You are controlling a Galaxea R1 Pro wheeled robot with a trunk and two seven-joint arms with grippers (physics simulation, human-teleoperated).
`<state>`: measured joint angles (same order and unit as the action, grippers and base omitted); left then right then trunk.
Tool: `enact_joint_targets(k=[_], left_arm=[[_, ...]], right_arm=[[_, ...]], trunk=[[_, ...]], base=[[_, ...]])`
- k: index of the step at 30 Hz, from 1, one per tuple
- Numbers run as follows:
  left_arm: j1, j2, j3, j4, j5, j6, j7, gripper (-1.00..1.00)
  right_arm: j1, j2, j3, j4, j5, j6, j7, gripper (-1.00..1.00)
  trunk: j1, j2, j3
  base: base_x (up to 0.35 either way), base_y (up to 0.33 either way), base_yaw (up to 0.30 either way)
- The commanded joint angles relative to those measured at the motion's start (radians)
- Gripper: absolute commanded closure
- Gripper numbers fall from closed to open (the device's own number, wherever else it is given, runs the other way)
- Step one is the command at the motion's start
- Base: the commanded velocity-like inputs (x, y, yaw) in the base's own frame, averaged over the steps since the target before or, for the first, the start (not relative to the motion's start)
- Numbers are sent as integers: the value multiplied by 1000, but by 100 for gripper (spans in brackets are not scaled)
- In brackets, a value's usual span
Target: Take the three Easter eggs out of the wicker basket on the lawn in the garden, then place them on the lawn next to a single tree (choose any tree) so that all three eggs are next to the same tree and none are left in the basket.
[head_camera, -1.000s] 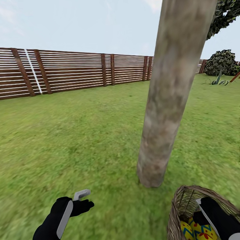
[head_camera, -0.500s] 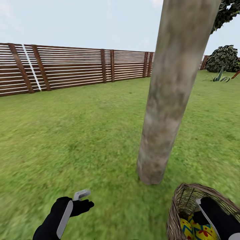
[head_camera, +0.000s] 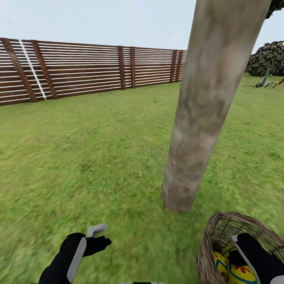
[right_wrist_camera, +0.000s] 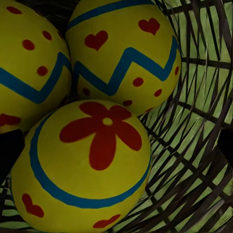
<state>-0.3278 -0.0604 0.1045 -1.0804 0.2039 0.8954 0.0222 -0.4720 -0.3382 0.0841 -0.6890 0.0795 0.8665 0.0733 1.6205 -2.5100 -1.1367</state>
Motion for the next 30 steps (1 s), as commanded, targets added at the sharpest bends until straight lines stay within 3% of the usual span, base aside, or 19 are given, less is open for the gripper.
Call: enact_joint_targets(k=[1,30], left_arm=[[0,-1,3,-1,6,5,2,-100],[0,-1,1,-1,3,5,3,-100]], right_arm=[[0,-1,4,-1,10,4,8,-100],[0,9,6,-1,5,5,8,-100]], trunk=[[0,-1,-5],[13,-7,-117]], base=[[0,0,0],[0,0,0]])
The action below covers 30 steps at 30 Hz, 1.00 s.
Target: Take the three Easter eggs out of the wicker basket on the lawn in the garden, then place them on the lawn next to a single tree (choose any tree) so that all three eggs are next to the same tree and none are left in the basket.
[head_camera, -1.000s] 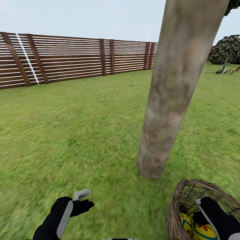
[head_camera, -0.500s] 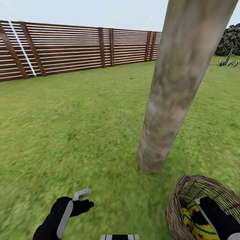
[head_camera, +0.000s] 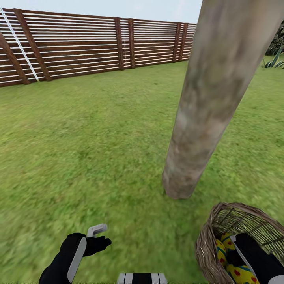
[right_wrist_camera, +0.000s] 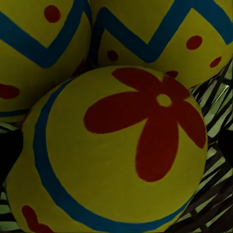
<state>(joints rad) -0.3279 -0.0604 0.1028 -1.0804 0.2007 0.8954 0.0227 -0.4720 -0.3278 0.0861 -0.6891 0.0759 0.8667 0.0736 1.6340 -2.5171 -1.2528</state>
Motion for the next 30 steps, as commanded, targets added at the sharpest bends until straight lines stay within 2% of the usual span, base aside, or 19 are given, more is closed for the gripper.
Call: enact_joint_targets(k=[1,6,9,10,30], left_arm=[[0,-1,3,-1,6,5,2,-100],[0,-1,3,-1,6,5,3,-100],[0,-1,2,-2,8,5,3,-100],[0,-1,2,-2,8,5,3,-100],[0,-3,2,-3,6,5,2,-100]], right_arm=[[0,-1,4,-1,8,5,8,-100],[0,-2,3,-1,7,5,8,-100],[0,-3,3,-1,7,5,8,-100],[0,-4,3,-1,8,4,8,100],[0,-2,3,-1,12,3,6,100]], trunk=[[0,-1,-5],[2,-2,-24],[2,-2,-24],[2,-2,-24],[2,-2,-24]], base=[[0,0,0],[0,0,0],[0,0,0],[0,0,0],[0,0,0]])
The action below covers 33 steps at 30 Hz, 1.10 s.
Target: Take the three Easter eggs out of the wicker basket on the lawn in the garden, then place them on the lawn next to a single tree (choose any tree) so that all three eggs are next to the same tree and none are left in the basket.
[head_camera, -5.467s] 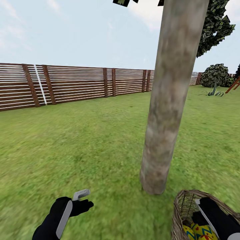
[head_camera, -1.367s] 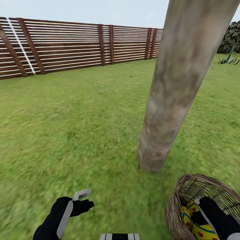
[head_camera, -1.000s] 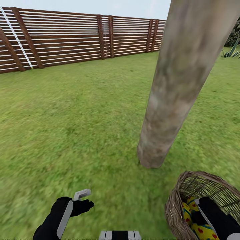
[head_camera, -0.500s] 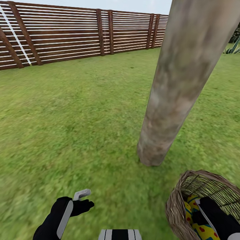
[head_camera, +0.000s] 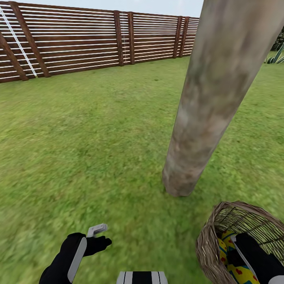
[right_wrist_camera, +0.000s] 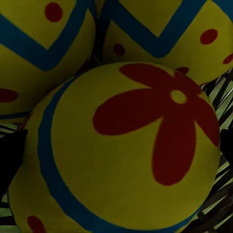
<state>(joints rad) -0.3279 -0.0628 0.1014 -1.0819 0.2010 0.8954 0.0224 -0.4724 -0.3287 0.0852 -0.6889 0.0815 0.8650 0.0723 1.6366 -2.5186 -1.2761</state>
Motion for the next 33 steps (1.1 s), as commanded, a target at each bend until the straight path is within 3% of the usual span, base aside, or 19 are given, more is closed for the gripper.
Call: enact_joint_targets(k=[1,11,33], left_arm=[[0,-1,3,-1,6,5,3,-100],[0,-1,3,-1,6,5,3,-100],[0,-3,3,-3,6,7,5,-100]], right_arm=[[0,-1,4,-1,6,5,7,100],[0,-2,1,-1,3,5,8,100],[0,0,4,0,6,5,7,100]], trunk=[[0,0,-1],[0,0,-1],[-10,5,79]], base=[[0,0,0],[0,0,0],[0,0,0]])
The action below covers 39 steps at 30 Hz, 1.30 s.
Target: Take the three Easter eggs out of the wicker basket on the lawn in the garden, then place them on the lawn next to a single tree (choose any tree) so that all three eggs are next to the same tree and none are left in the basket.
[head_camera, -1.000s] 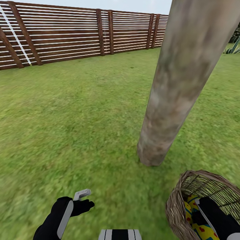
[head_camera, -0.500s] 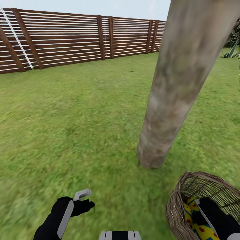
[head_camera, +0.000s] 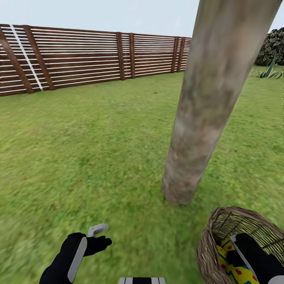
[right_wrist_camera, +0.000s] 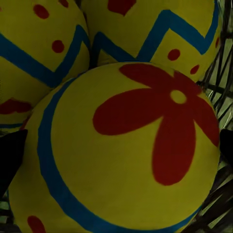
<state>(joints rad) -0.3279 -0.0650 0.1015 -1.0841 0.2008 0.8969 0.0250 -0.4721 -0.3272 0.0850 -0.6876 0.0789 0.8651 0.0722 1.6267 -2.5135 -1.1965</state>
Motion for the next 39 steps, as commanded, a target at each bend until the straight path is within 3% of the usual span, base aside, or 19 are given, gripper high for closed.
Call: enact_joint_targets(k=[1,15,39], left_arm=[[0,-1,3,-1,7,5,3,-100],[0,-1,4,1,8,5,1,-100],[0,-1,3,1,8,7,1,-100]], right_arm=[[0,-1,4,-1,8,5,8,100],[0,0,5,2,9,5,6,100],[0,2,5,20,10,5,2,100]], trunk=[[-1,0,3],[-1,0,11],[-12,6,104]], base=[[0,0,0],[157,0,0],[0,0,0]])
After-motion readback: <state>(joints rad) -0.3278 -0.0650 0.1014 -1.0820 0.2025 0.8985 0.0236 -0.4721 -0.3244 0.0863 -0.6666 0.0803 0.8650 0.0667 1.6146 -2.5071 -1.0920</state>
